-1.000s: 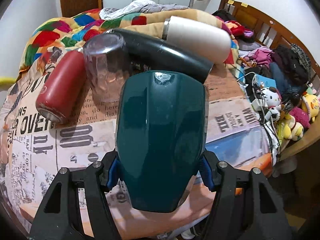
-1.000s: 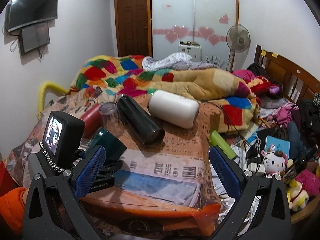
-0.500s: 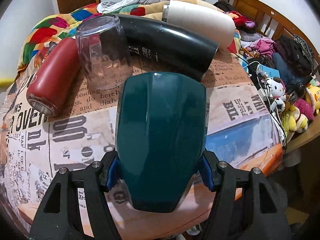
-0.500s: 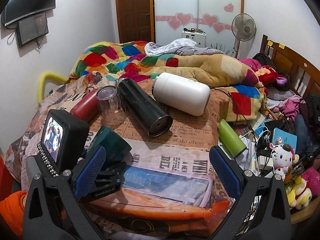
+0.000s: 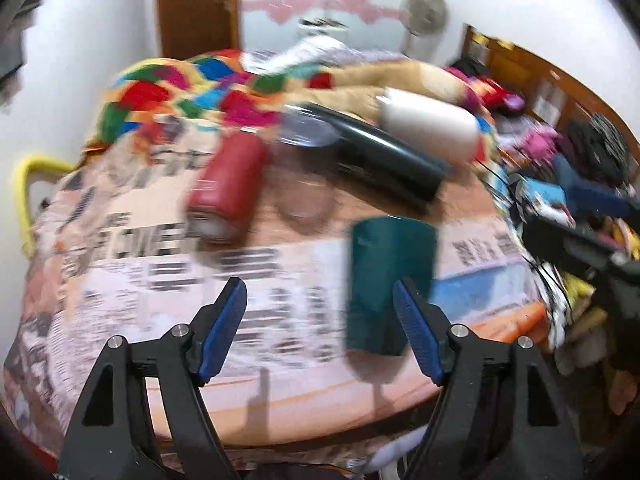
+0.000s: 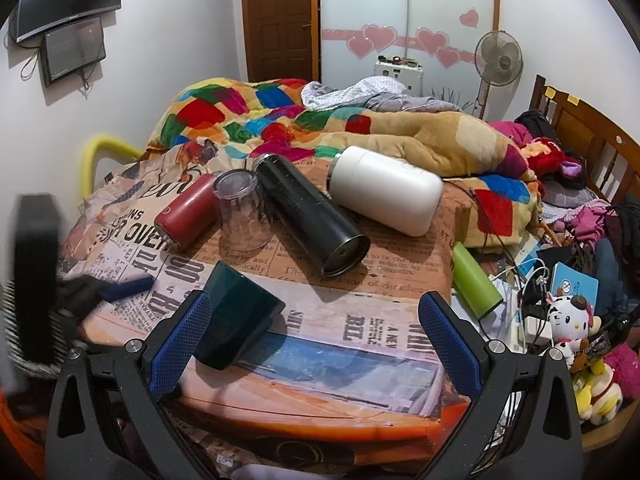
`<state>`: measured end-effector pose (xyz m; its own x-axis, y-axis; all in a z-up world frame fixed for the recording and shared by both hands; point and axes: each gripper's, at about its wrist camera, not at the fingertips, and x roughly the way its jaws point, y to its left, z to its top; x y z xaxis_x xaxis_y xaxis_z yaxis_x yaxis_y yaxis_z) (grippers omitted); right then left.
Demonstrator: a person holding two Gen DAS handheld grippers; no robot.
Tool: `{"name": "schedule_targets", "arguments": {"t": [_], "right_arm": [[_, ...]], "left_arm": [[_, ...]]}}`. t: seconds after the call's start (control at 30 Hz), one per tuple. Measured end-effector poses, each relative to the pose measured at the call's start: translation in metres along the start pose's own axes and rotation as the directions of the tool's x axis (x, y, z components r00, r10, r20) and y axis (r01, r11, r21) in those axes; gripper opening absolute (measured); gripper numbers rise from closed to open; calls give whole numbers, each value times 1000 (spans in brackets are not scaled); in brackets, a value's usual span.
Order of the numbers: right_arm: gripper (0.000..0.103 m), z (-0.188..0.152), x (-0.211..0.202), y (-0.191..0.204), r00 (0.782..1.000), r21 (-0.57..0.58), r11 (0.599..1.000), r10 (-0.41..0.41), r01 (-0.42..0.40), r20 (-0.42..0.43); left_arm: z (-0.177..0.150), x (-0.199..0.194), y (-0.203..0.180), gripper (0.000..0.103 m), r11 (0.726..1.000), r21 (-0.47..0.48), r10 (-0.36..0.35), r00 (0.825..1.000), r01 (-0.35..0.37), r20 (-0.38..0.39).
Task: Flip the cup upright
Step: 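Lower the upright mug onto the sheet and open the left tool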
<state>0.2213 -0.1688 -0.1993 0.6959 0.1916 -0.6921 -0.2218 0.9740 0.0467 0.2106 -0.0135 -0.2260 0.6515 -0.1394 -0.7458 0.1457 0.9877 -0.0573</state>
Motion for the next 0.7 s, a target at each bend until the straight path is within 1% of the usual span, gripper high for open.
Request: {"name": "schedule_targets", "arguments": {"t": [0.13, 0.2, 0.27, 0.33, 0.43, 0.53, 0.67, 0.7], "right_arm": [[103, -2, 22, 8, 997, 24, 999, 49, -48, -68], [103, -4, 39, 13, 990, 43, 996, 87, -83, -114], [103, -7, 50, 16, 983, 58, 993, 109, -102, -145], [98, -9, 67, 22, 971, 78, 989, 141, -128, -193], [96, -11, 86, 30, 953, 100, 983, 175, -155, -246], [92, -11, 97, 38, 945, 99, 983, 177, -155, -276], [91, -10, 107, 47, 940, 81, 986, 161, -143, -302], [88, -9, 110, 48, 938, 77, 987, 159, -142, -308]], "left_arm": [[-4, -15, 32, 75, 992, -61, 114, 993, -112, 34], [-7, -21, 47, 75, 986, -84, 149, 988, -145, 43], [-11, -24, 60, 75, 982, -115, 156, 987, -150, 43], [-17, -26, 70, 75, 979, -138, 156, 987, -149, 41], [-22, -26, 75, 75, 976, -158, 159, 987, -151, 38], [-26, -25, 78, 75, 975, -170, 151, 988, -143, 35], [-27, -24, 77, 75, 974, -170, 157, 987, -148, 37], [-28, -24, 77, 75, 974, -169, 156, 987, -147, 38]]}}
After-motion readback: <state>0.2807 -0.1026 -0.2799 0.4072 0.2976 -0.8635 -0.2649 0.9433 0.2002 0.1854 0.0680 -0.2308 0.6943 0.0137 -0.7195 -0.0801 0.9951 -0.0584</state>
